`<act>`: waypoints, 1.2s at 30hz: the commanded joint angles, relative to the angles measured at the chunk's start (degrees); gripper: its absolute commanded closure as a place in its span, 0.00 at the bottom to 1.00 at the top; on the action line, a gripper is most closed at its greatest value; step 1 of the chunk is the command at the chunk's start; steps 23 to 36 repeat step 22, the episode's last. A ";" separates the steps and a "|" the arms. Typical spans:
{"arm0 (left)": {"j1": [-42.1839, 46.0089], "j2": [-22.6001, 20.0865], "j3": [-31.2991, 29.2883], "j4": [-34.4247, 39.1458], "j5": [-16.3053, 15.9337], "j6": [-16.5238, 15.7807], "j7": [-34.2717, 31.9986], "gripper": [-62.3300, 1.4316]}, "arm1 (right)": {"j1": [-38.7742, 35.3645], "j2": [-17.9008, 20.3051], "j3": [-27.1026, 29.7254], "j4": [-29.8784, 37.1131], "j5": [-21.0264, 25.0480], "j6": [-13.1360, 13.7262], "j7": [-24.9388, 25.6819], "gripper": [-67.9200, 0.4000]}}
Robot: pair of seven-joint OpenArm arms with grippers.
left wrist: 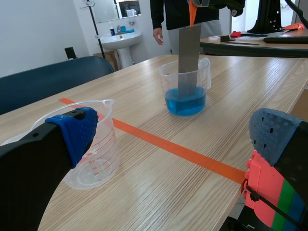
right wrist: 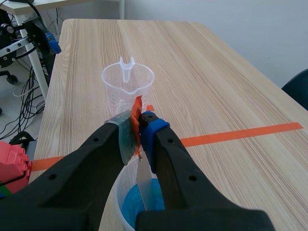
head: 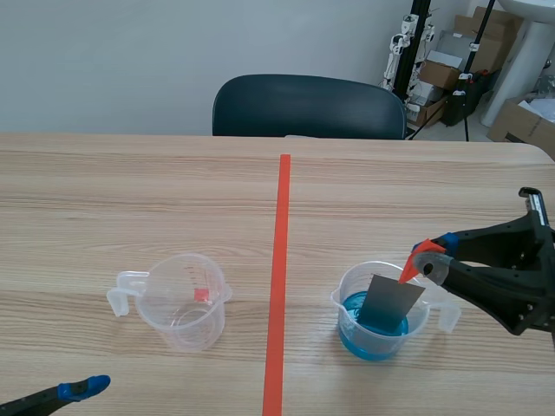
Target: Do the redox reaction experiment. lower the plate into the blue solution
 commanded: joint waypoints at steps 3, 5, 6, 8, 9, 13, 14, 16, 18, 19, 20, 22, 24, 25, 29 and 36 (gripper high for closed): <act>0.46 0.26 -0.20 0.94 -0.35 0.13 -1.14 0.00 | 0.35 0.63 0.70 0.20 0.39 0.00 0.17 0.99; 0.46 0.26 -0.20 0.94 -0.35 0.13 -1.16 0.00 | 0.35 0.63 0.70 0.20 0.39 0.00 0.17 0.99; 0.46 0.26 -0.20 0.94 -0.35 0.13 -1.18 0.00 | 0.35 0.63 0.70 0.20 0.39 0.00 0.17 0.99; 0.46 0.26 -0.20 0.94 -0.35 0.13 -1.18 0.00 | 0.35 0.63 0.70 0.20 0.39 0.00 0.17 0.99; 0.46 0.26 -0.20 0.94 -0.35 0.15 -1.18 0.00 | 0.35 0.63 0.70 0.20 0.39 0.00 0.17 0.99; 0.46 0.26 -0.20 0.94 -0.37 0.28 -1.20 0.00 | 0.35 0.63 0.70 0.20 0.39 0.00 0.17 0.99; 0.46 0.26 -0.20 0.94 -0.37 0.52 -1.18 0.00 | 0.35 0.63 0.70 0.20 0.39 0.00 0.15 0.99; 0.46 0.26 -0.20 0.94 -0.37 0.57 -1.18 0.00 | 0.35 0.63 0.70 0.20 0.39 0.00 0.15 0.99; 0.46 0.26 -0.20 0.94 -0.37 0.57 -1.18 0.00 | 0.35 0.63 0.70 0.20 0.39 0.00 0.15 0.99; 0.46 0.26 -0.20 0.94 -0.37 0.57 -1.18 0.00 | 0.35 0.63 0.70 0.20 0.39 0.00 0.15 0.99; 0.46 0.26 -0.20 0.94 -0.37 0.57 -1.18 0.00 | 0.35 0.63 0.70 0.20 0.39 0.00 0.15 0.99; 0.46 0.26 -0.20 0.94 -0.37 0.57 -1.16 0.00 | 0.35 0.63 0.70 0.20 0.39 0.00 0.15 0.99; 0.46 0.26 -0.20 0.94 -0.37 0.57 -1.16 0.00 | 0.35 0.63 0.70 0.20 0.39 0.00 0.15 0.99; 0.46 0.26 -0.20 0.94 -0.37 0.57 -1.16 0.00 | 0.35 0.63 0.70 0.20 0.39 0.00 0.15 0.99; 0.46 0.26 -0.20 0.94 -0.37 0.57 -1.16 0.00 | 0.35 0.63 0.70 0.20 0.39 0.00 0.15 0.99; 0.46 0.26 -0.20 0.94 -0.37 0.57 -1.16 0.00 | 0.35 0.63 0.70 0.20 0.39 0.00 0.15 0.99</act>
